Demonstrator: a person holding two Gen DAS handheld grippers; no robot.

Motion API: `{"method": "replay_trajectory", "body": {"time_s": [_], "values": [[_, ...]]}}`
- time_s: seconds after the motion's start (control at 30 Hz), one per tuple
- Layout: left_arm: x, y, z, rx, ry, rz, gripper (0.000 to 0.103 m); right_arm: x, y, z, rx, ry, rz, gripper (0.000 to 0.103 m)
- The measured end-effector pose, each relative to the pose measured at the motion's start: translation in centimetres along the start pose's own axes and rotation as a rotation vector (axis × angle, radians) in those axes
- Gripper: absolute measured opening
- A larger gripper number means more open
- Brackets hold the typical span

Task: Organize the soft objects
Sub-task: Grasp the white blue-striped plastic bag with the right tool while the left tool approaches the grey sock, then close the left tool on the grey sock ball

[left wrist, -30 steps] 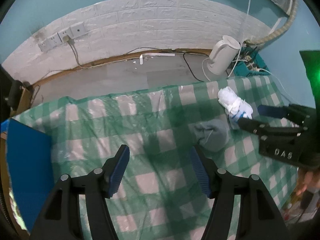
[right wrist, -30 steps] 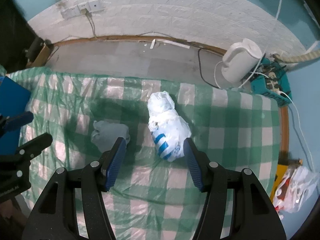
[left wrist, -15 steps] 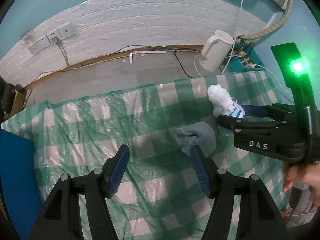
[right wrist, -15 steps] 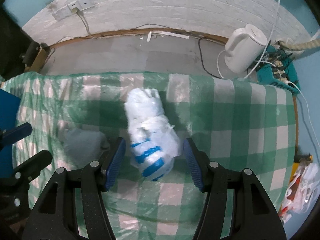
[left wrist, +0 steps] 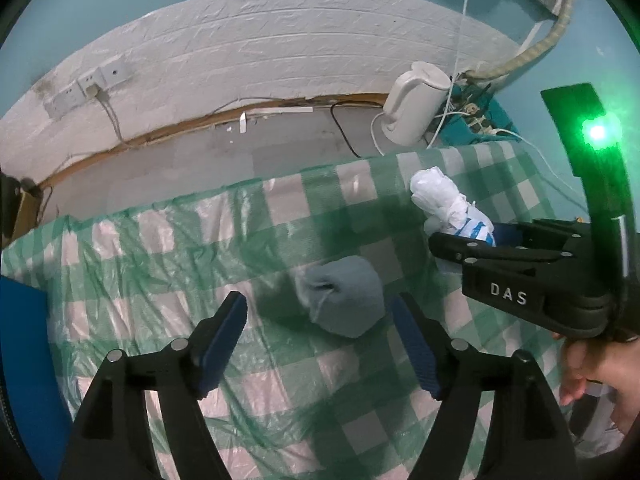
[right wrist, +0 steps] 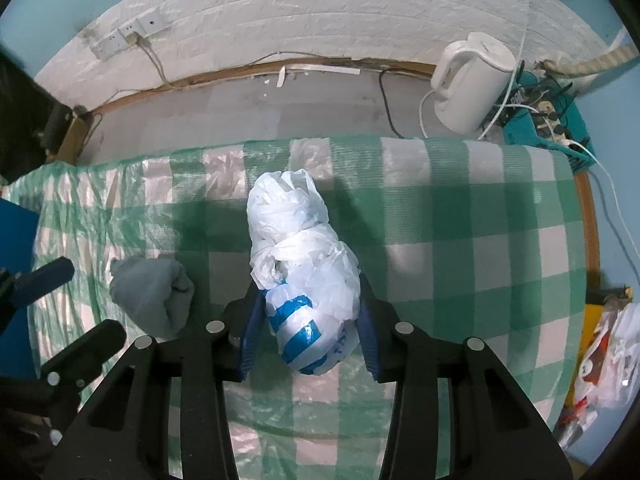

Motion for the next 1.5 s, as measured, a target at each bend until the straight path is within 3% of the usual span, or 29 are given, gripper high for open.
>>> {"method": "replay_trajectory", "body": {"time_s": [0.5,0.57,0.63,0.73,1.1,1.5], "values": [[1.3,0.8,-4.6,-0.087,0.05,0.03,0.075,1.2,-1.8,0.7,-0.008,-0.016,-0.016,0.041],[1.0,0.8,-4.9,-0.094,0.044,0.048,0.064,1.0,-2.0,0.9,-0.006,-0.013,-0.012,0.041],[1.1,0.7,-5.0,-0.096,0.034,0.045,0.043,0.9,-2.1,1.0,-0.005,-0.012,-0.007,0.041],[1.3,0.5,-4.8,-0.106,0.041,0.013,0.036,0.6,-2.3,1.0,-0.003,-0.014,-0.003,0.041],[1.1,-0.5,-1.4,-0.013,0.085,-0.058,0.033,-0.8,-3.1,2.0,0.01,-0.014,0.006,0.041],[-0.7,-2.9,1.9,0.016,0.114,-0.088,0.033,-3.4,-5.3,5.1,0.046,-0.01,0.04,0.041]]}}
Point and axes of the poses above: each gripper's, at about its wrist camera, not at the fingertips, and z roughly against the way its jaws point, x to its right, y to its top, the point moved 4 cm from there along -z, roughly the way its jaws point, and after that the axes turned 10 degrees about -x, right-handed, at the moved point
